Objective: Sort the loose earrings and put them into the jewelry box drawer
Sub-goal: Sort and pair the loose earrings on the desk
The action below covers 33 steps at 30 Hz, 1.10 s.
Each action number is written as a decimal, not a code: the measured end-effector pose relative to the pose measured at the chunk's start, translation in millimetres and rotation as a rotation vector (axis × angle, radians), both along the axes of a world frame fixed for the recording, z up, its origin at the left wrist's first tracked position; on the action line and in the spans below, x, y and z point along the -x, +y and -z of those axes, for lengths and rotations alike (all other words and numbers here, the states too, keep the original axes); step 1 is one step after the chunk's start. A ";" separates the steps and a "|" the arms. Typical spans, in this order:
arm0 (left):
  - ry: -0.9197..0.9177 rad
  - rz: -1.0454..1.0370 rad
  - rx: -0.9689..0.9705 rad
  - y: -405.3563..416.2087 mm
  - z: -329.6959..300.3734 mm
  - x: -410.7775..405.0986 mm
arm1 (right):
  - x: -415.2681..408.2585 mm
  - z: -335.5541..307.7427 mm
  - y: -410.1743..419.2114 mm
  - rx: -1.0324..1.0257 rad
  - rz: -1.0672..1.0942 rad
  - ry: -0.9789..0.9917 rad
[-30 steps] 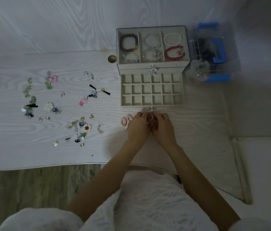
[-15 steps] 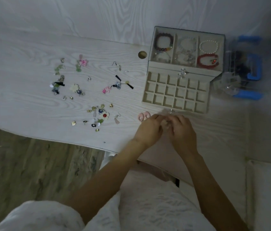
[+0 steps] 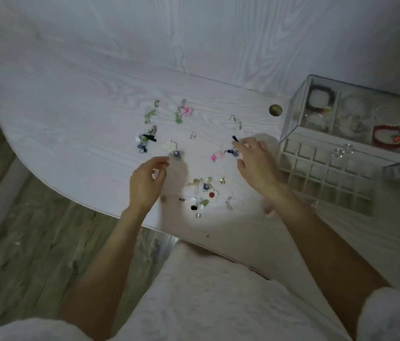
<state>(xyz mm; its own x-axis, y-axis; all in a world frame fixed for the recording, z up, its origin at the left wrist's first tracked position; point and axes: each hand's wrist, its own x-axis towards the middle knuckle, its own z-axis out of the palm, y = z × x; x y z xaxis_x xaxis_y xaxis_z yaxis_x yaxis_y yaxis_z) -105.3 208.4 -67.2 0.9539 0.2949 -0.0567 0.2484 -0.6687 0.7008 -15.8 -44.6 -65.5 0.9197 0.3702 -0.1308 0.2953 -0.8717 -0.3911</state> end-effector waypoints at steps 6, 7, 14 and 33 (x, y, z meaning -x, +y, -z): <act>0.072 -0.069 -0.147 53.3 17.2 -55.1 | -18.6 18.3 28.0 0.071 0.150 0.062; 0.083 -0.060 -0.158 57.4 19.1 -63.1 | -17.4 20.6 32.1 0.046 0.162 0.054; 0.191 -0.105 -0.060 64.1 30.3 -82.3 | -1.9 26.8 49.5 -0.094 0.224 0.099; 0.242 0.021 -0.070 68.3 30.1 -71.7 | 19.5 35.3 58.3 -0.070 0.257 -0.026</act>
